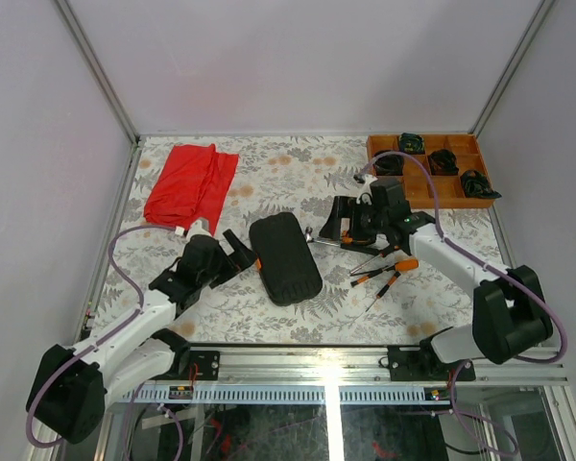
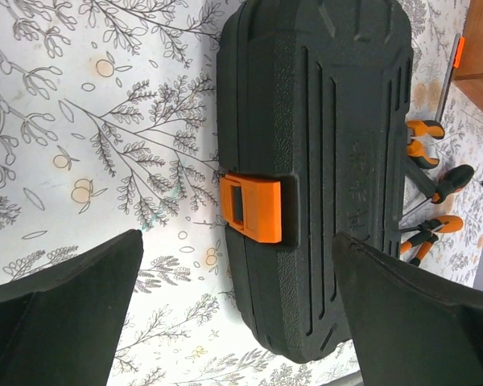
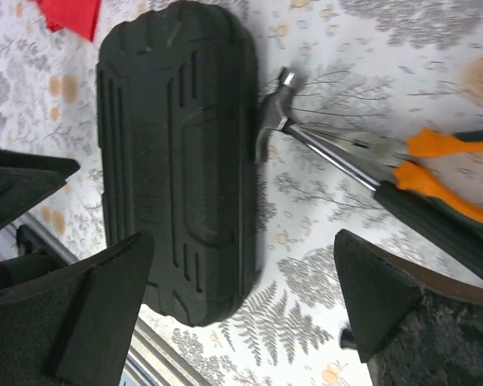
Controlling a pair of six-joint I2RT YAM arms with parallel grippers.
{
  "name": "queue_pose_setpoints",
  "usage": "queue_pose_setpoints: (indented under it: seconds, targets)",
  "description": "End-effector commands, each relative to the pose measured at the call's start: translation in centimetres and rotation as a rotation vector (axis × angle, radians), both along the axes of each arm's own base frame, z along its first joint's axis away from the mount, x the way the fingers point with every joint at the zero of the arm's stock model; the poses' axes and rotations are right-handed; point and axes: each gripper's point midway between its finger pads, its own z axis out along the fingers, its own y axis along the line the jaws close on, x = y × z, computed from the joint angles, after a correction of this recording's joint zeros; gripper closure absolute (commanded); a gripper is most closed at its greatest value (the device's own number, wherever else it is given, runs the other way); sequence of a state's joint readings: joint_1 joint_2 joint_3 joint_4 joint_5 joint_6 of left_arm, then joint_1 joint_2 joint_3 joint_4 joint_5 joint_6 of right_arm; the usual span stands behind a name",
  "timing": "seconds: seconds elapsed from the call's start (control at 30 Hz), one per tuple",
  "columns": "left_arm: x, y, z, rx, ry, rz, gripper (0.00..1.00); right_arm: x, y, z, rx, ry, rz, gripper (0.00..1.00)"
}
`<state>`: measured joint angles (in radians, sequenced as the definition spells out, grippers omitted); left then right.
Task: Sort the tools into containers
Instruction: Move the storage box to the center of the board.
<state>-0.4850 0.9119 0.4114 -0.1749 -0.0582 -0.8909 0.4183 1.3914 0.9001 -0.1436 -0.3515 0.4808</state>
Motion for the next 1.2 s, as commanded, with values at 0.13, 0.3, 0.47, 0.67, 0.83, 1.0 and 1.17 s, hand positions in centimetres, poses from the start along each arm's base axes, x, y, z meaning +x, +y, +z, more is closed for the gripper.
queue_pose_setpoints:
  seconds: [0.13, 0.3, 0.47, 0.67, 0.83, 1.0, 1.17]
  targets:
    - [1.8, -3.3, 1.9, -0.089, -0.087, -0.154, 0.00, -0.1, 6.4, 1.0, 0.164, -0.023, 0.160, 0.00]
    - [1.9, -3.7, 0.5, -0.082, -0.062, -0.171, 0.03, -0.9, 8.3, -0.9, 0.157, 0.009, 0.216, 0.02]
    - [1.6, -4.3, -0.4, -0.116, -0.051, -0.195, 0.11, -1.5, 9.0, -2.9, 0.150, 0.042, 0.244, 0.09]
    - [0.9, -5.7, -1.2, -0.144, -0.037, -0.254, 0.21, -3.3, 9.4, -5.5, 0.116, 0.073, 0.248, 0.17]
    - [-0.7, -7.4, -1.1, -0.153, -0.056, -0.291, 0.24, -5.0, 8.9, -7.1, 0.081, 0.069, 0.216, 0.25]
    - [-2.5, -8.8, -1.5, -0.150, -0.041, -0.331, 0.30, -7.2, 7.9, -7.9, 0.037, 0.065, 0.222, 0.28]
    - [-4.6, -9.4, -1.5, -0.165, -0.023, -0.367, 0.32, -9.3, 5.7, -8.3, -0.006, 0.069, 0.191, 0.28]
